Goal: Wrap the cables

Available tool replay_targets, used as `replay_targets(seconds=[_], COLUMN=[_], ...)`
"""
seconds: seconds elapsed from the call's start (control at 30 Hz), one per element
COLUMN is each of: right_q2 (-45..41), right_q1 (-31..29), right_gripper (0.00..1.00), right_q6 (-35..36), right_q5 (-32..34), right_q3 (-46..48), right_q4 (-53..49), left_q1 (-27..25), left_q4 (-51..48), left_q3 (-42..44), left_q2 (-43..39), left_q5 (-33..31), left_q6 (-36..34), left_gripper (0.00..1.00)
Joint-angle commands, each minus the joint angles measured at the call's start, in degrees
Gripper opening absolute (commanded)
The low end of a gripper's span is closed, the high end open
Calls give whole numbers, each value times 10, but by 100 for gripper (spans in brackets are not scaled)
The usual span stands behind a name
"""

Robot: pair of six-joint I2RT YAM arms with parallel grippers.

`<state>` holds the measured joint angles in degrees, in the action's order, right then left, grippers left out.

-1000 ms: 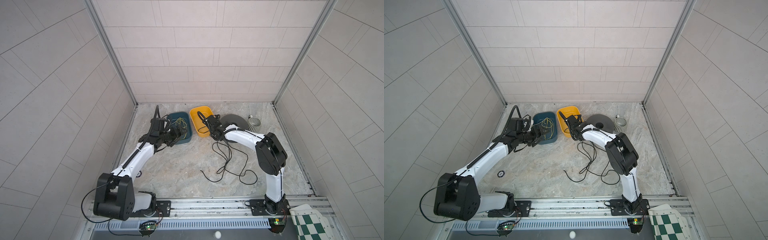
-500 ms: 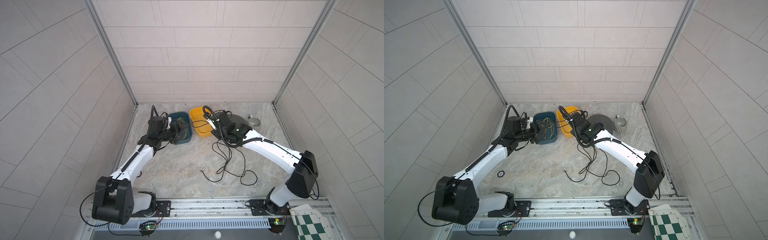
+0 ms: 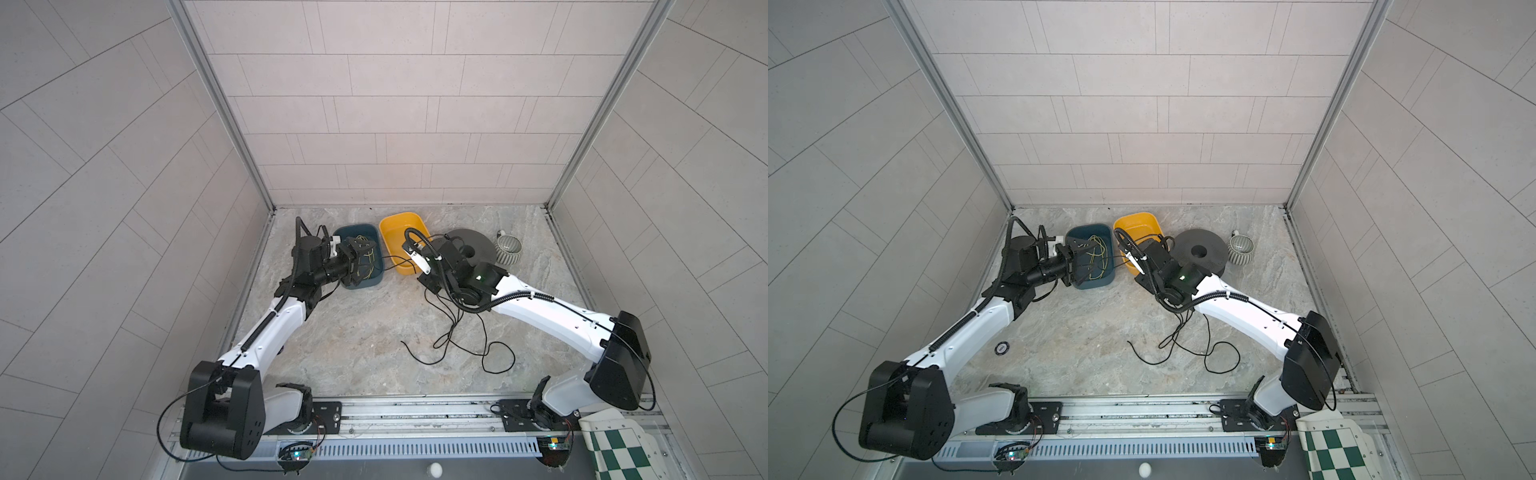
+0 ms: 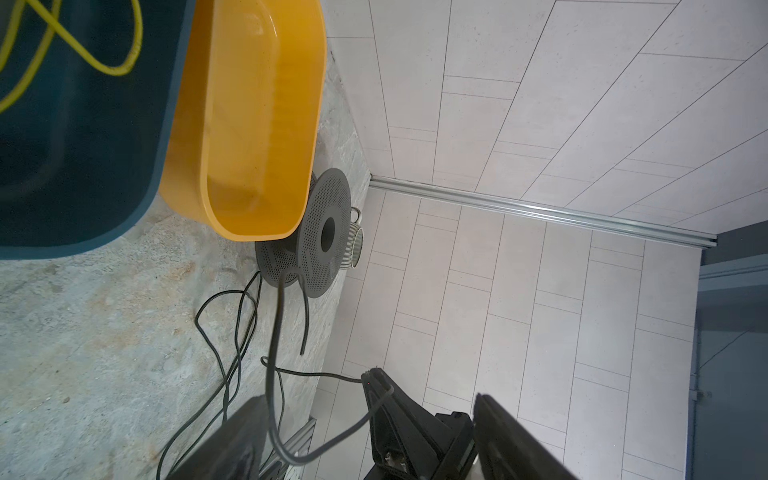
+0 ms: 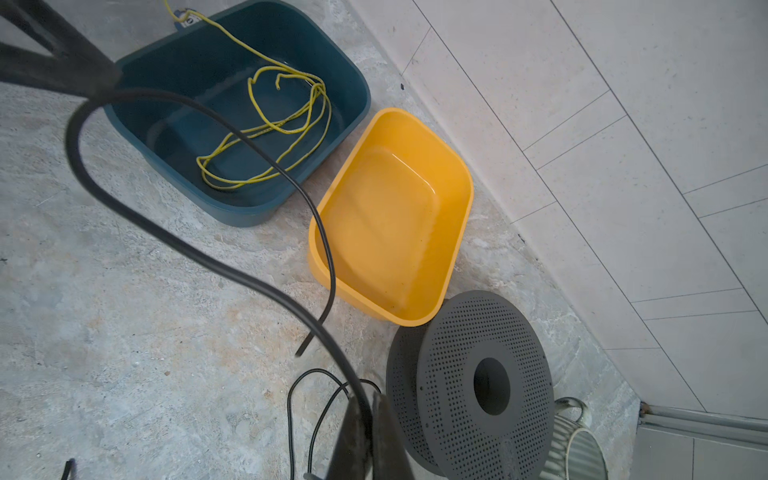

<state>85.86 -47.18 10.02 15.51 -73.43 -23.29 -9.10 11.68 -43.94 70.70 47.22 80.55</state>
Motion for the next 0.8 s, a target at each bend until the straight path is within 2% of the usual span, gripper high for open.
replay_targets(seconds=[0.0, 0.13, 0.27, 0.4, 0.53, 0.67, 0.77], right_q2=[-10, -7, -5, -3, -7, -15, -16], right_q1=[-9, -16, -25, -28, -32, -33, -42], right_gripper=[0, 0, 0, 0, 0, 0, 0], right_q6=[-5, 0, 5, 11, 9, 12, 18], right_q5=[14, 18, 22, 45, 123, 66, 47], right_q3=[-7, -10, -8, -8, 0, 10, 18], right_q4=[29, 48, 64, 70, 90, 96, 103], left_q1=[-3, -2, -2, -2, -3, -3, -2], left_q4=[-44, -113, -104, -104, -123, -73, -23], left_q3=[3, 8, 8, -2, -5, 20, 29], left_q2=[-24, -42, -29, -12, 4, 2, 5], left_q5=[19, -6, -4, 2, 14, 6, -2], left_q6=[-24, -74, -72, -79, -94, -59, -22], left_gripper=[82, 79, 74, 74, 85, 87, 86])
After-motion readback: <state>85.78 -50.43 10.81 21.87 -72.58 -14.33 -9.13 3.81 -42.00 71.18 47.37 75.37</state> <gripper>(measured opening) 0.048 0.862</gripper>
